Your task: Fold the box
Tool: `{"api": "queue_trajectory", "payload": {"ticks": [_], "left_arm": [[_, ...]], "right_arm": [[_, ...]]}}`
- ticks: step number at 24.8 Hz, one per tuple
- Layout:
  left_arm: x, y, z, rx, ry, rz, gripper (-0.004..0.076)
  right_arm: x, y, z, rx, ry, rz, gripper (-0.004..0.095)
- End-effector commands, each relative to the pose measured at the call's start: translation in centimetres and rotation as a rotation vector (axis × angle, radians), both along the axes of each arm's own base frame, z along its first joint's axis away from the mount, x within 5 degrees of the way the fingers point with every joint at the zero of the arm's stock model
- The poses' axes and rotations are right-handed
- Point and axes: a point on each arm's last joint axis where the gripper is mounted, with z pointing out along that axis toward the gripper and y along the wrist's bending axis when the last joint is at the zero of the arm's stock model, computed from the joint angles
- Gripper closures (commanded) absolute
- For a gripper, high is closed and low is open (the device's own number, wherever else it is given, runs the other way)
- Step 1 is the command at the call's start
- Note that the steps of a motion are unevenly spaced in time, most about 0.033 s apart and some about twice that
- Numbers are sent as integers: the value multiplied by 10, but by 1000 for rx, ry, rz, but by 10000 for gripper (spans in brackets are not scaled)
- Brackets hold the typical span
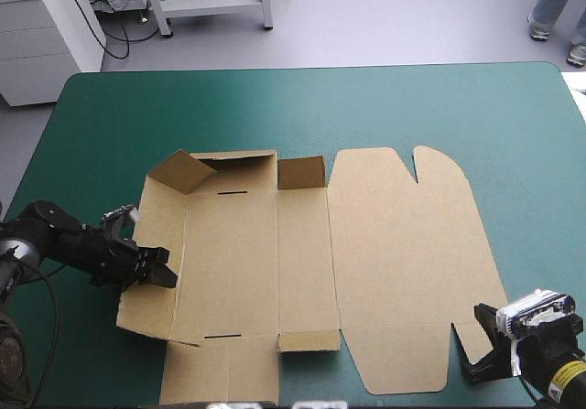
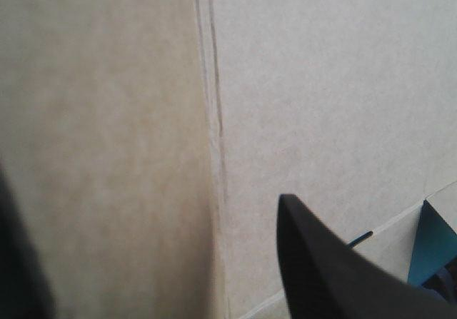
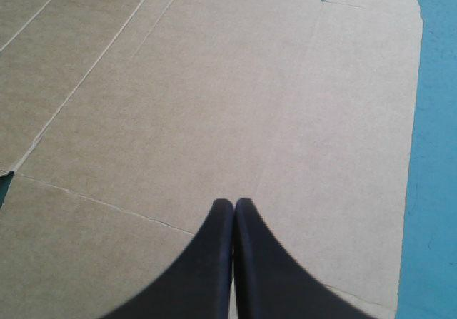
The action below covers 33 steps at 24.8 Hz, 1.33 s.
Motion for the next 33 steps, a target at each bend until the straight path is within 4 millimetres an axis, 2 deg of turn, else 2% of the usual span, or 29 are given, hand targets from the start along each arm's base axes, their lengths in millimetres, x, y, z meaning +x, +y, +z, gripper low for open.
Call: {"api": "queue_trajectory", "payload": {"ticks": [1,2,6,8,12,13,19,25,29,33], "left_arm": [[-5,-8,15,-78,24,-32,638],[-5,-8,15,-77,24,-32,728],[-5,-3,15,-19,30,-61,732],[1,0,24,9,-10,-68,732],[23,0,60,169,-150,-180,732],[29,-7,71,244,-191,-243,732],[50,-32,111,474,-379,-359,732],[64,-63,148,638,-641,-470,732],[70,-81,162,744,-752,-589,732],[73,-101,173,804,-909,-638,732]], "right_arm": [[3,1,13,18,-84,4,926],[3,1,13,18,-84,4,926],[3,1,13,18,-84,4,926],[3,1,13,18,-84,4,926],[3,1,13,18,-84,4,926],[3,1,13,18,-84,4,926],[3,1,13,18,-84,4,926],[3,1,13,18,-84,4,926],[3,1,13,18,-84,4,926],[3,1,13,18,-84,4,926]]}}
